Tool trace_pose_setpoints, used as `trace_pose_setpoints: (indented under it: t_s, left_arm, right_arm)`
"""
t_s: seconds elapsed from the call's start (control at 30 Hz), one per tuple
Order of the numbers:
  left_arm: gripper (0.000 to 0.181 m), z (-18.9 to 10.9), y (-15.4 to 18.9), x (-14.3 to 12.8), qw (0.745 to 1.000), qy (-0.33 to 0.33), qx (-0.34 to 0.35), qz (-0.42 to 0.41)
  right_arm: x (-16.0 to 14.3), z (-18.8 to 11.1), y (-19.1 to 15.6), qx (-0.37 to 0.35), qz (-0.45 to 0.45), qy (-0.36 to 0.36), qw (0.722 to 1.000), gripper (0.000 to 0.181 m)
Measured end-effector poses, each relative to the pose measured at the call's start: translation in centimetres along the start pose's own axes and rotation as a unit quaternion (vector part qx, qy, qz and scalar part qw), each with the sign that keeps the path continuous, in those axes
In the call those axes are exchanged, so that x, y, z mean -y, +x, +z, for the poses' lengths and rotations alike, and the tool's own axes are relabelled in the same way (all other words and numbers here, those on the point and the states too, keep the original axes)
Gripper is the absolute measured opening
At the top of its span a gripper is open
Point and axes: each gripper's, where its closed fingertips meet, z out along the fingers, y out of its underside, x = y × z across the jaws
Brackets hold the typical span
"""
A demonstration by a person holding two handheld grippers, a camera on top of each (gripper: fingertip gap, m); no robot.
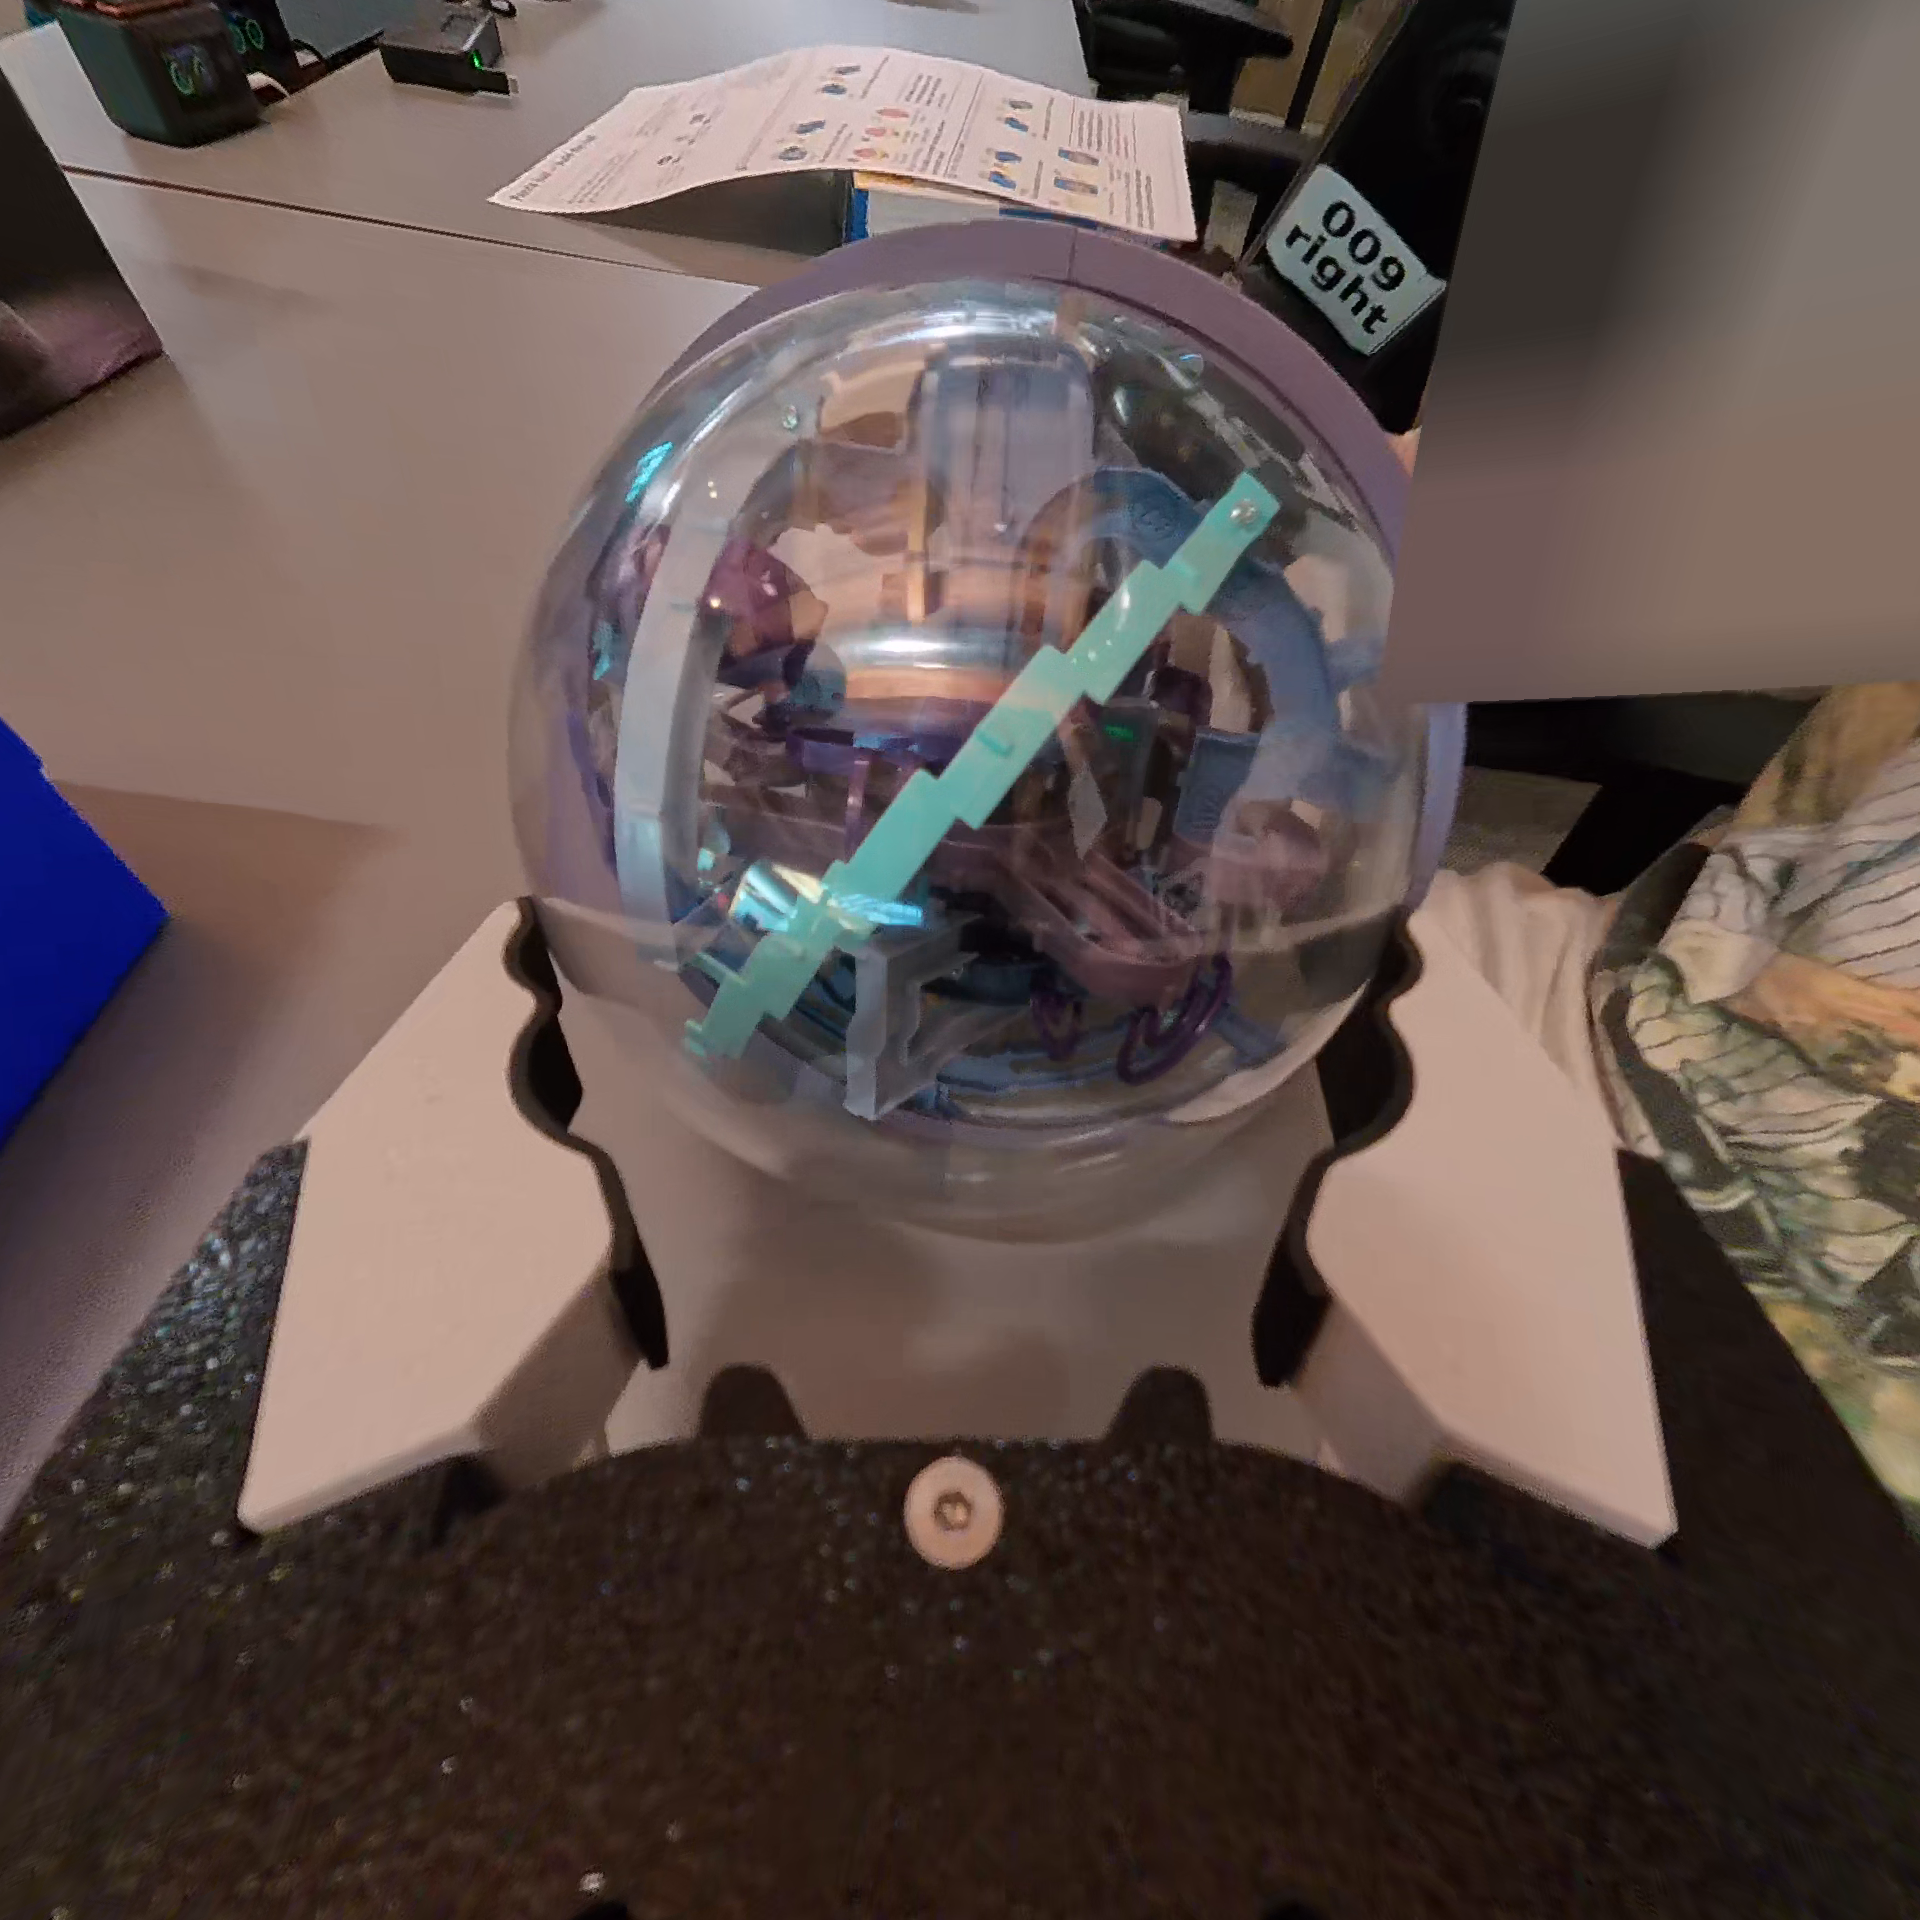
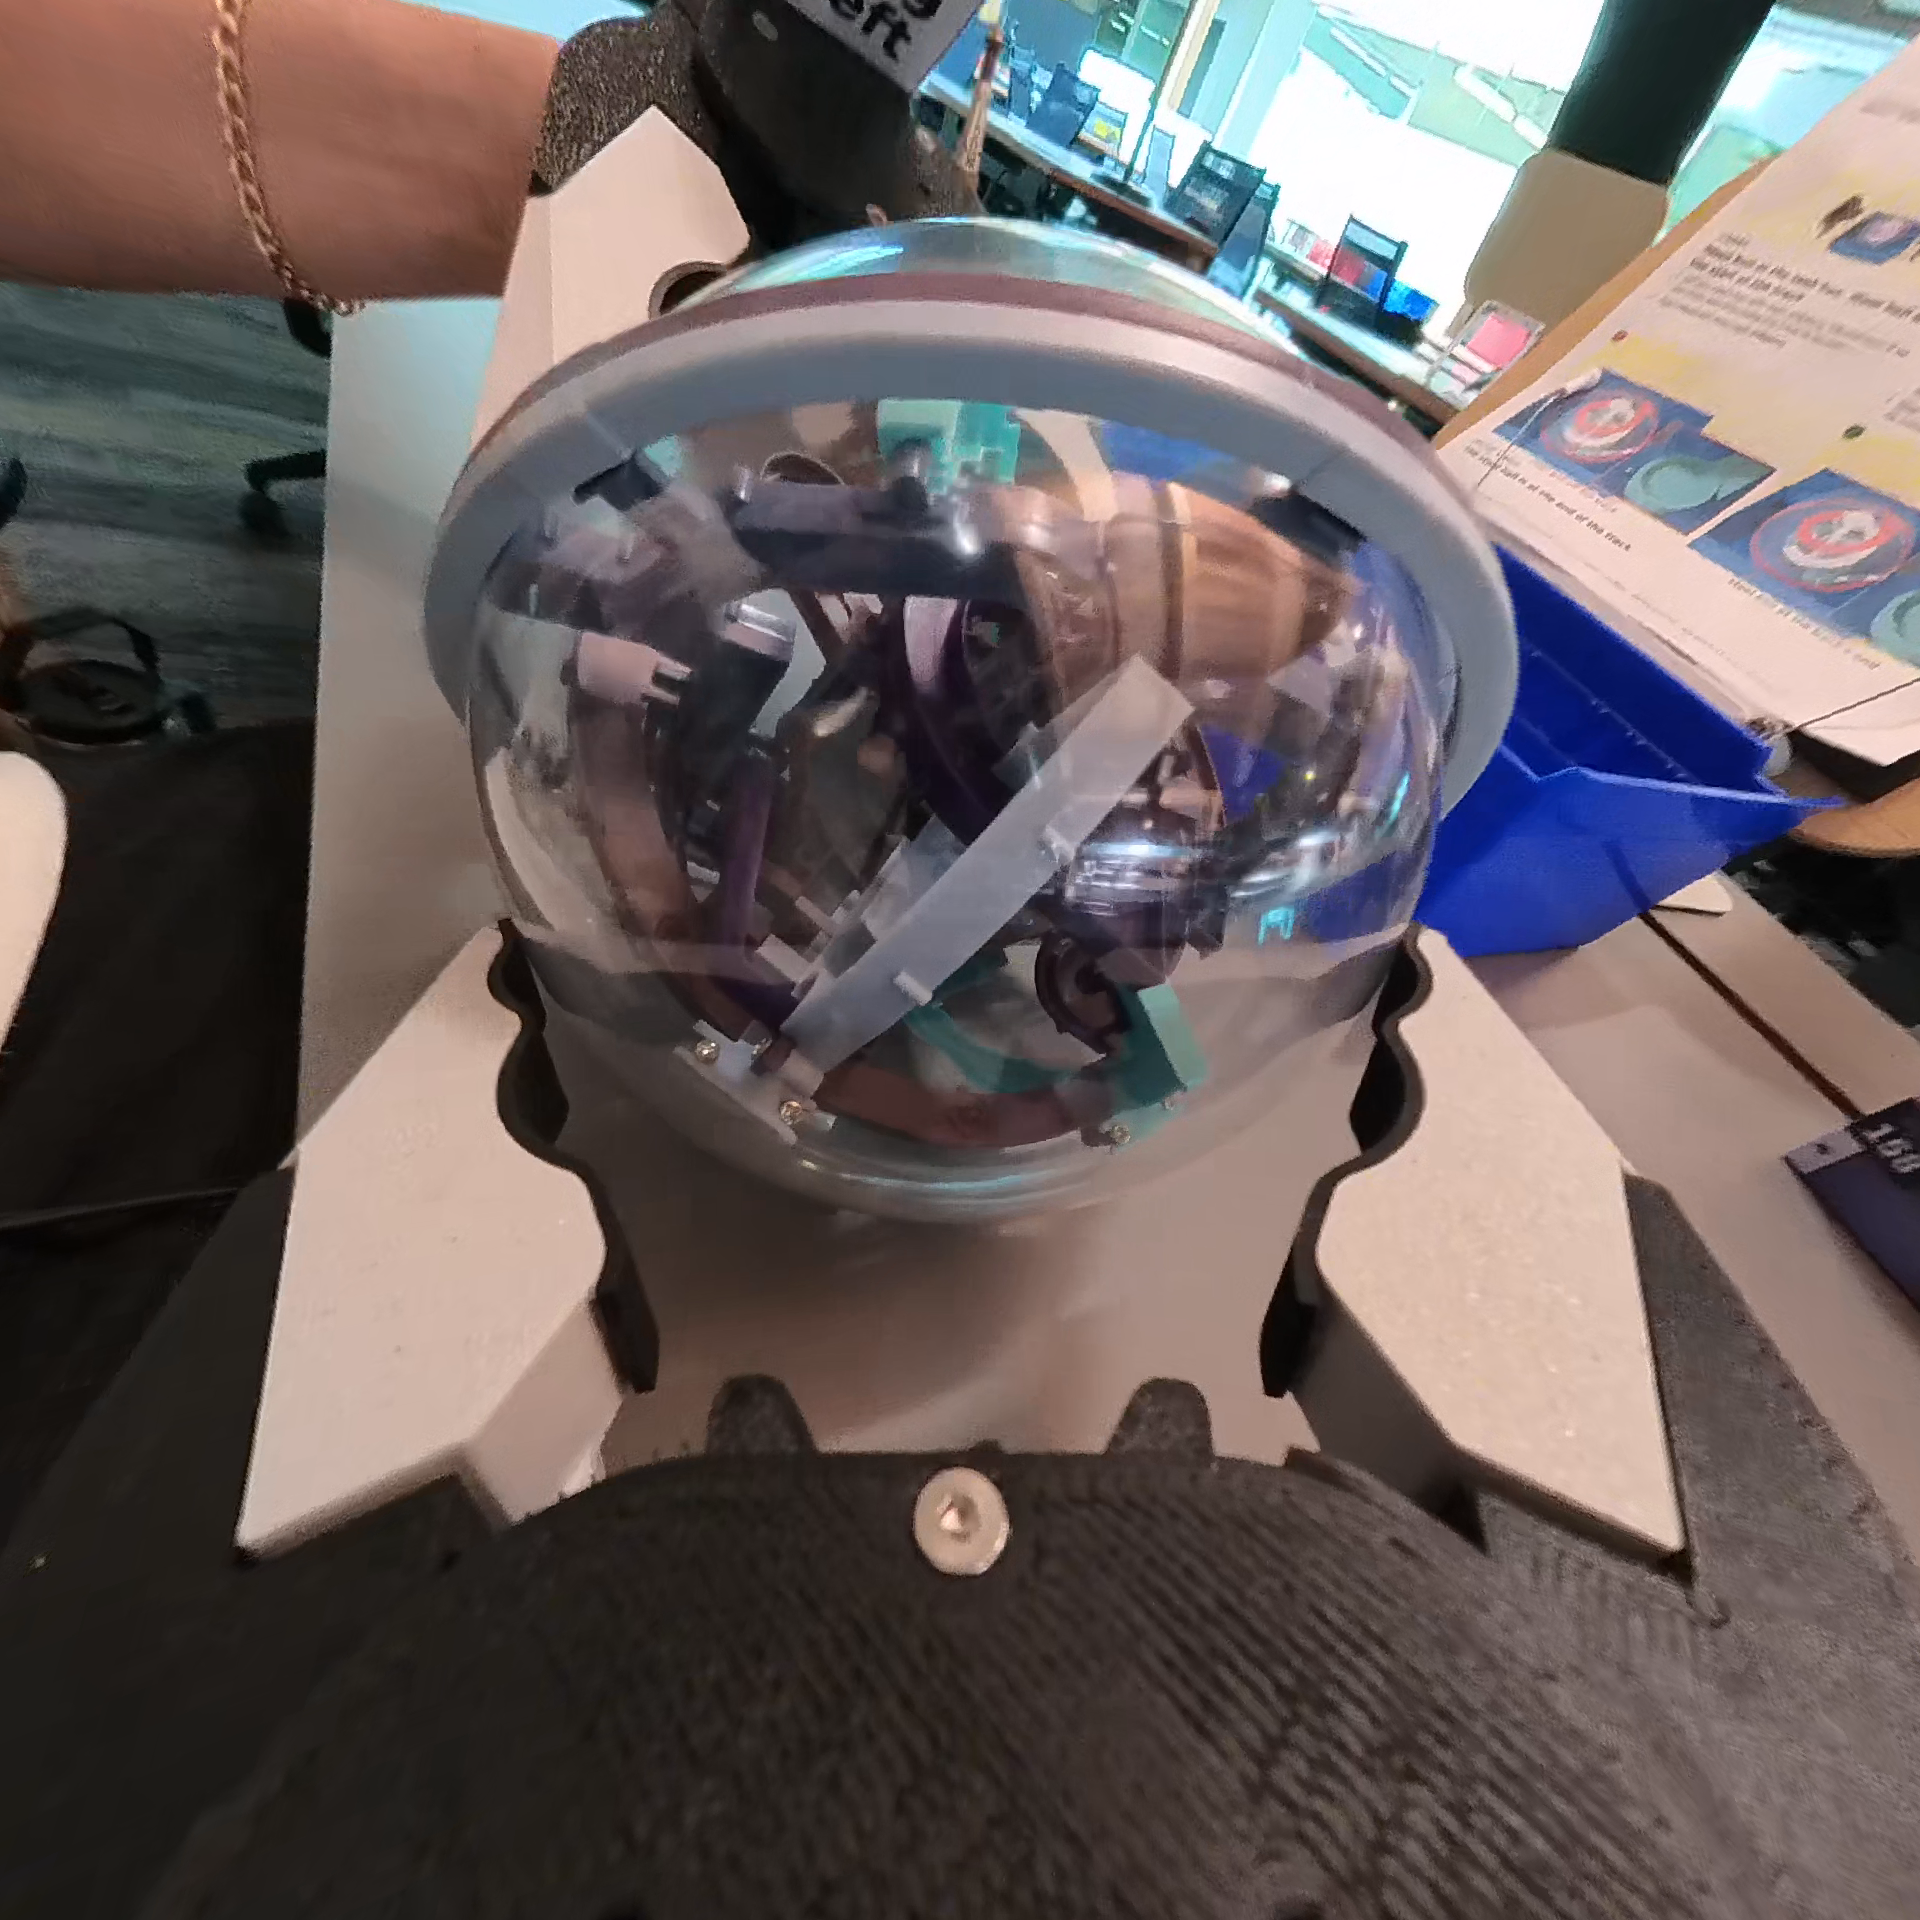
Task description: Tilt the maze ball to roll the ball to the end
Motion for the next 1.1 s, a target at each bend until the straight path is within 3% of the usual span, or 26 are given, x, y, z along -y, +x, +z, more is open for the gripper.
trace_pose_setpoints:
  t_s: [0.03, 0.47, 1.1]
  left_arm:
    - [0.147, 0.0, 0.1, -0.1, 1.0, -0.005, 0.004, 0.01]
    - [0.147, 0.1, 0.7, -0.4, 0.995, -0.024, 0.053, 0.084]
    - [0.147, -0.6, 1.2, -0.6, 0.989, 0.048, 0.031, 0.135]
  right_arm:
    - [0.0, 0.0, -0.1, -0.004, -0.011, 0.001, 1.0, 0.153]
    - [0.1, -0.5, -0.3, -0.022, -0.099, 0.021, 0.995, 0.153]
    - [1.4, -0.2, -1.0, -0.034, -0.162, 0.017, 0.986, 0.151]
